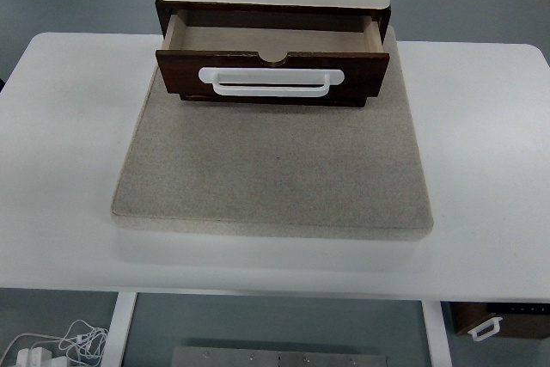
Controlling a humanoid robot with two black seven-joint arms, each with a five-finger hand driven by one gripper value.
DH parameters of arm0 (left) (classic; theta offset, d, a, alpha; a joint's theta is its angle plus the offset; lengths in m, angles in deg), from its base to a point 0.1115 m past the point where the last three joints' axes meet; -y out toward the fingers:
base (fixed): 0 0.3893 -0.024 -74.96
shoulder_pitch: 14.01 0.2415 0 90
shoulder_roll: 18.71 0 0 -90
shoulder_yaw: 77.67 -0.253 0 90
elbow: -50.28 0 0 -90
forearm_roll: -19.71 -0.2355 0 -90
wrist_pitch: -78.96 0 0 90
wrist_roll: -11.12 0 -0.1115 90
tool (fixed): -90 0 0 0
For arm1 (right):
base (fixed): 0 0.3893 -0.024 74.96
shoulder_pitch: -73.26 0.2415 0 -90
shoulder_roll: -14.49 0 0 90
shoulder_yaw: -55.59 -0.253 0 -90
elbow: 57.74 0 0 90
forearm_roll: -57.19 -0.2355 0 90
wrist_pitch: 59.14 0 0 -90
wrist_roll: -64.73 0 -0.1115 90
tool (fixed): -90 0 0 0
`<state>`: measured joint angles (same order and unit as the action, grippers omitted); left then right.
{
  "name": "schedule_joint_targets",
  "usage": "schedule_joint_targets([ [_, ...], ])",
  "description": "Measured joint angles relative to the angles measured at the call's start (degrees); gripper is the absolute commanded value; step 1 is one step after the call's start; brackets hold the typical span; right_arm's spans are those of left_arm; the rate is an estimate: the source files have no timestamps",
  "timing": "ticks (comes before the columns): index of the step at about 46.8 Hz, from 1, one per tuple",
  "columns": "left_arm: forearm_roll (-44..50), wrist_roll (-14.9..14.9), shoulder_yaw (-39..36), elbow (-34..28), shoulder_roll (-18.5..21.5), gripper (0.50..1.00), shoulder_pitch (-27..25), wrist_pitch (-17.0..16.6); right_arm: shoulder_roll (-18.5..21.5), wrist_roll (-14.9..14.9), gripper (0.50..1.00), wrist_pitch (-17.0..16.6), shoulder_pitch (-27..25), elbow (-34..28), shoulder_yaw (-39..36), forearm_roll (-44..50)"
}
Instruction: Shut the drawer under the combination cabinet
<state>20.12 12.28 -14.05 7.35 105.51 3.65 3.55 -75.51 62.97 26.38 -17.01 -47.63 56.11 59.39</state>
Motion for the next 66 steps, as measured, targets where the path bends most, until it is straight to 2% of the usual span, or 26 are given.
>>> schedule_joint_targets([
  [5,-1.2,0.0,0.0,-3.0,0.4,0.996,-1.6,-1.6,0.0,0.0,0.952,0.0,0.0,0.0,0.0,0.0],
  [13,-7.2,0.0,0.0,-9.8,-0.3,0.996,-2.3,-2.4,0.0,0.0,0.952,0.0,0.0,0.0,0.0,0.0],
  [20,-9.6,-0.1,-0.8,-17.6,-2.6,0.996,-2.4,-6.5,0.0,0.0,0.952,0.0,0.0,0.0,0.0,0.0],
  [26,-12.5,-0.2,-6.2,-23.8,-4.8,0.996,-3.4,-11.0,0.0,0.0,0.952,0.0,0.0,0.0,0.0,0.0],
  [32,-13.8,-0.1,-10.7,-29.4,-5.8,0.996,-3.8,-13.0,0.0,0.0,0.952,0.0,0.0,0.0,0.0,0.0],
  [44,-16.3,-0.6,-20.1,-36.3,-6.7,0.996,-3.5,-13.3,0.0,0.0,0.952,0.0,0.0,0.0,0.0,0.0],
  [55,-19.0,-1.1,-28.8,-40.7,-6.8,0.996,-3.3,-12.2,0.0,0.0,0.952,0.0,0.0,0.0,0.0,0.0],
  [66,-27.6,-1.1,-38.0,-42.5,-8.2,0.996,-2.7,-10.1,0.0,0.0,0.952,0.0,0.0,0.0,0.0,0.0],
])
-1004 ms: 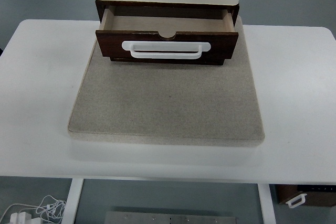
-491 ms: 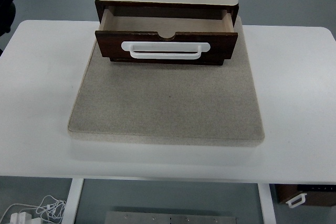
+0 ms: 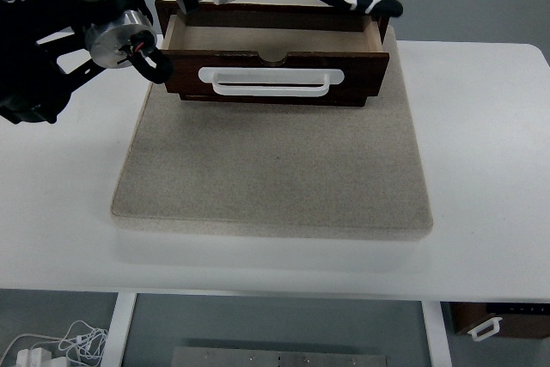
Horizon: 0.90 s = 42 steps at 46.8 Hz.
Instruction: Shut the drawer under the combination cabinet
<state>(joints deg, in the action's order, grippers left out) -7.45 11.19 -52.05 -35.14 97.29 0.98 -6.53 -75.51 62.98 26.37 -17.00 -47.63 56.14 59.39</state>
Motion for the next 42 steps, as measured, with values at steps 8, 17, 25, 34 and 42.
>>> schedule_joint_targets([
  [8,-2.1,-0.7,-4.9,-0.4,-0.9,0.996,0.3,2.6,0.0,0.0,0.952,0.0,0.0,0.0,0.0,0.0],
  [17,-10.0,-0.9,-10.4,-0.1,-1.0,0.996,3.9,5.3,0.0,0.0,0.952,0.0,0.0,0.0,0.0,0.0],
  [25,-15.2,-2.8,-14.2,1.5,-1.0,0.996,6.1,8.0,0.0,0.0,0.952,0.0,0.0,0.0,0.0,0.0],
  [34,-17.4,-7.6,-15.0,5.4,-2.9,0.996,6.2,11.5,0.0,0.0,0.952,0.0,0.0,0.0,0.0,0.0],
  [42,-17.7,-14.9,-14.6,5.7,-3.1,0.996,4.6,18.7,0.0,0.0,0.952,0.0,0.0,0.0,0.0,0.0],
])
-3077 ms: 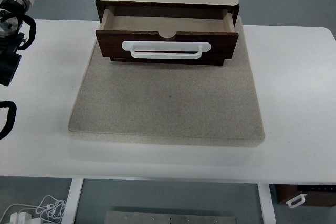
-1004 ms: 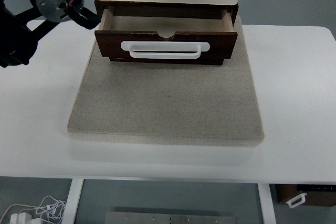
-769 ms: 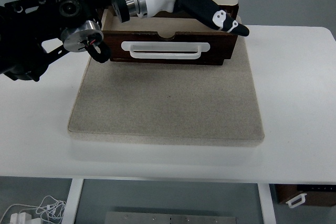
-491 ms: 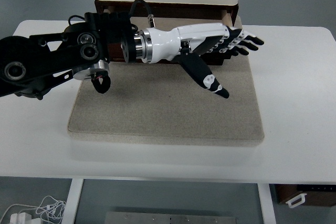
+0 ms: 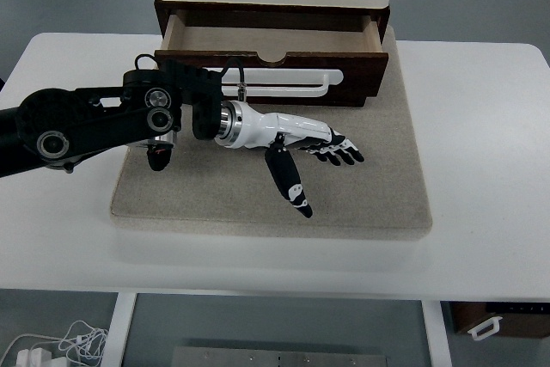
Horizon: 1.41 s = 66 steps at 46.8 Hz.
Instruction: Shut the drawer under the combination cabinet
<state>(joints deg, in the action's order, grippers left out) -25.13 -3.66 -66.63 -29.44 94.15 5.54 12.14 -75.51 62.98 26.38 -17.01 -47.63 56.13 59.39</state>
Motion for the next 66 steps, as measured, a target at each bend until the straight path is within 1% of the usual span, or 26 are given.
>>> schedule_joint_targets([
  [9,-1.7,-4.7,0.0,1.5,-0.2,0.996,-2.4,5.0,0.0,0.0,0.952,0.0,0.0,0.0,0.0,0.0],
  [13,-2.3,-6.6,0.1,2.4,-1.2,0.996,-3.7,7.9,0.0,0.0,0.952,0.0,0.0,0.0,0.0,0.0],
  [17,-2.3,-8.2,0.2,3.2,-2.0,0.996,-4.8,9.6,0.0,0.0,0.952,0.0,0.0,0.0,0.0,0.0],
  [24,-2.3,-10.0,0.3,4.7,-2.4,0.996,-6.1,10.1,0.0,0.0,0.952,0.0,0.0,0.0,0.0,0.0],
  [30,-2.2,-11.7,0.3,8.1,-4.5,0.996,-6.6,10.1,0.0,0.0,0.952,0.0,0.0,0.0,0.0,0.0],
  [37,-2.2,-11.9,0.3,11.7,-5.7,0.999,-7.1,10.2,0.0,0.0,0.952,0.0,0.0,0.0,0.0,0.0],
  [51,-2.1,-12.6,0.3,13.2,-6.1,0.996,-7.8,10.5,0.0,0.0,0.952,0.0,0.0,0.0,0.0,0.0],
  [66,-2.2,-12.6,0.5,18.1,-7.8,0.996,-8.5,10.3,0.0,0.0,0.952,0.0,0.0,0.0,0.0,0.0],
])
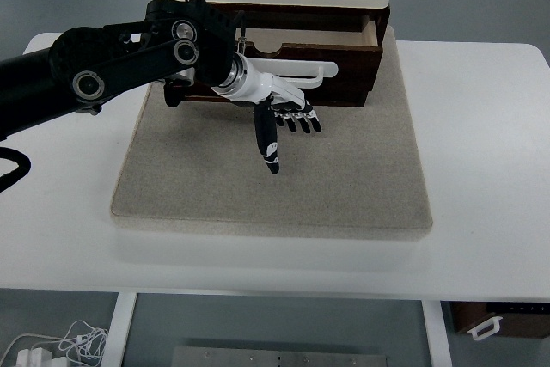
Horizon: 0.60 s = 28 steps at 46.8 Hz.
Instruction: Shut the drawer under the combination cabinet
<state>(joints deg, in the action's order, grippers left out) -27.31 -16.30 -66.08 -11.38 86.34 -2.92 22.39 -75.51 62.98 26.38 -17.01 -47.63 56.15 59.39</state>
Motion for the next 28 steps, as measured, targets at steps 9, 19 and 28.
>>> schedule_joint_targets([
  [9,-0.1,0.1,0.4,1.9,-0.3,0.996,-0.4,-0.4,0.0,0.0,0.952,0.0,0.0,0.0,0.0,0.0],
  [19,0.1,0.1,1.7,5.9,-1.8,0.996,-1.2,-0.5,0.0,0.0,0.952,0.0,0.0,0.0,0.0,0.0],
  [28,0.1,0.2,1.9,7.9,-1.8,0.996,-1.2,-0.5,0.0,0.0,0.952,0.0,0.0,0.0,0.0,0.0],
])
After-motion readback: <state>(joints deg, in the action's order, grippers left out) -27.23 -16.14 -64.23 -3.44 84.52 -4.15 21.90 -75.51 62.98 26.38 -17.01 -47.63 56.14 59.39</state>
